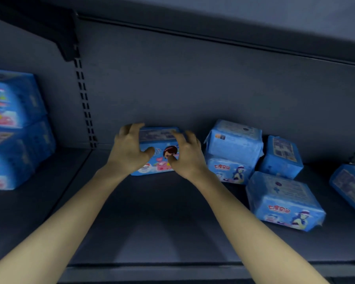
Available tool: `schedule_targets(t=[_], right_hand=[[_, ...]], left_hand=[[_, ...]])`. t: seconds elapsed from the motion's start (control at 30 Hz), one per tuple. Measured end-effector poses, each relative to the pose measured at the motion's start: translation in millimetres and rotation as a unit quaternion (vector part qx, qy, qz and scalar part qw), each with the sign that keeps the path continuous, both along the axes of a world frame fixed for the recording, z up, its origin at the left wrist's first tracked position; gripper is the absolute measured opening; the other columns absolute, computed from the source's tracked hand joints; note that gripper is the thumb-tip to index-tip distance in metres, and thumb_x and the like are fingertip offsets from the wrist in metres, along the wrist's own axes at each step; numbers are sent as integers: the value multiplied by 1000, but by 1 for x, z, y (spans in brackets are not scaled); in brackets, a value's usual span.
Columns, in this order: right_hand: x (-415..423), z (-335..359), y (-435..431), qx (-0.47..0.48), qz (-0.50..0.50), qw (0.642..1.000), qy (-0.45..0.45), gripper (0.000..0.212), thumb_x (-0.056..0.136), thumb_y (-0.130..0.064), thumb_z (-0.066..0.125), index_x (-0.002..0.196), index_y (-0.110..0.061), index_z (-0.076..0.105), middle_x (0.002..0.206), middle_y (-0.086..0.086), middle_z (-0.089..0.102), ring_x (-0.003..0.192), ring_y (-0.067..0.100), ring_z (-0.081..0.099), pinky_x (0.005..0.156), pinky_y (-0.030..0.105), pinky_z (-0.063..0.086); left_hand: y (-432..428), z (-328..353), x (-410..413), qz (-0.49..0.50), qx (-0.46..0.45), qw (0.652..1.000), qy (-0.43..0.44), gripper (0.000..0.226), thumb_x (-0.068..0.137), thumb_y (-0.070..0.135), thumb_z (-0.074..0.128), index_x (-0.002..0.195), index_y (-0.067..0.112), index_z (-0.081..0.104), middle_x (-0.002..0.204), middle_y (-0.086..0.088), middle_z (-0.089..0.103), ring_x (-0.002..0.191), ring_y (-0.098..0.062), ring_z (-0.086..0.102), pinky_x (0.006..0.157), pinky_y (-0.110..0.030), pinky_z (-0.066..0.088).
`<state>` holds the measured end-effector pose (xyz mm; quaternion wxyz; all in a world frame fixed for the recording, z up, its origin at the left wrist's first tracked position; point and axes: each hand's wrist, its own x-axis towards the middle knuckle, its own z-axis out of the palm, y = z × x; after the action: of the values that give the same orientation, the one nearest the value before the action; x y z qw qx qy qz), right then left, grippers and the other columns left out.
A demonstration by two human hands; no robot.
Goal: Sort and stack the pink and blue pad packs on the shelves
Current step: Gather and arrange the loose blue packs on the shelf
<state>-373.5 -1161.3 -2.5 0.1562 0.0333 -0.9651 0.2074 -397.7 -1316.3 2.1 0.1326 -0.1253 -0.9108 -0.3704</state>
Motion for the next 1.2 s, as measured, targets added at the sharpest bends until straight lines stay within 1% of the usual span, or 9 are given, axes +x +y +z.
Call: schedule_targets(t=[0.2,0.33,0.43,0.57,0.7,0.87,0.93,1.03,1.2], right_hand=[[-6,-7,-4,-26,0,997,-72,75,83,-18,64,145,-23,22,153,10,1,134,34,29,107,39,35],[-9,-6,-4,-38,-14,997,-59,66,85,-17,62,142,-22,30,153,10,3,131,34,35,102,35,37],[-10,-5,-5,-28,-19,998,-56,61,86,-17,62,139,-20,33,150,10,12,127,33,40,100,37,39],[-10,-8,-5,-10,-15,999,-40,61,84,-13,63,137,-17,33,145,10,22,122,33,45,99,42,44],[-8,-11,-4,-8,-17,999,-30,59,85,-12,63,136,-16,34,144,10,22,122,32,45,99,41,44],[-4,-16,-1,-26,-9,999,-17,57,84,-9,61,135,-16,37,148,10,18,125,32,42,98,42,44],[0,-18,2,-52,2,999,-4,58,82,-7,63,134,-16,39,148,10,19,128,31,40,99,42,43],[9,-21,6,-116,4,993,15,67,79,2,61,138,-14,33,146,10,23,129,24,38,102,31,40],[24,-29,16,-194,-3,981,33,76,75,9,57,141,-14,27,139,9,34,124,17,39,89,7,28]], left_hand=[[-14,-16,-7,-11,71,995,-68,85,75,13,74,143,16,24,137,-8,37,130,-23,34,99,-32,34],[-15,-25,-12,-49,220,962,-155,77,74,5,74,134,19,28,117,4,51,108,-16,54,88,-34,48],[-16,-30,-17,-60,281,942,-175,68,74,1,73,126,19,33,105,10,54,96,-11,57,77,-26,47],[-21,-37,-28,-91,269,936,-209,70,70,-4,74,124,19,35,106,7,57,92,-4,58,69,-19,49],[-22,-44,-36,-116,239,939,-219,86,63,-11,77,133,18,36,115,1,60,103,-10,59,79,-24,50],[-24,-47,-37,-97,219,950,-203,83,55,-5,83,124,17,43,112,2,61,105,-13,59,91,-35,50],[-23,-46,-32,-76,215,956,-183,78,55,-4,84,116,19,42,105,10,57,102,-11,56,89,-31,47],[-20,-43,-23,-67,216,961,-159,79,56,-5,84,113,24,38,99,16,53,99,-10,54,85,-28,44],[-31,-43,-16,-90,225,954,-177,84,51,-5,86,116,22,41,106,8,58,101,-11,57,90,-34,48]])
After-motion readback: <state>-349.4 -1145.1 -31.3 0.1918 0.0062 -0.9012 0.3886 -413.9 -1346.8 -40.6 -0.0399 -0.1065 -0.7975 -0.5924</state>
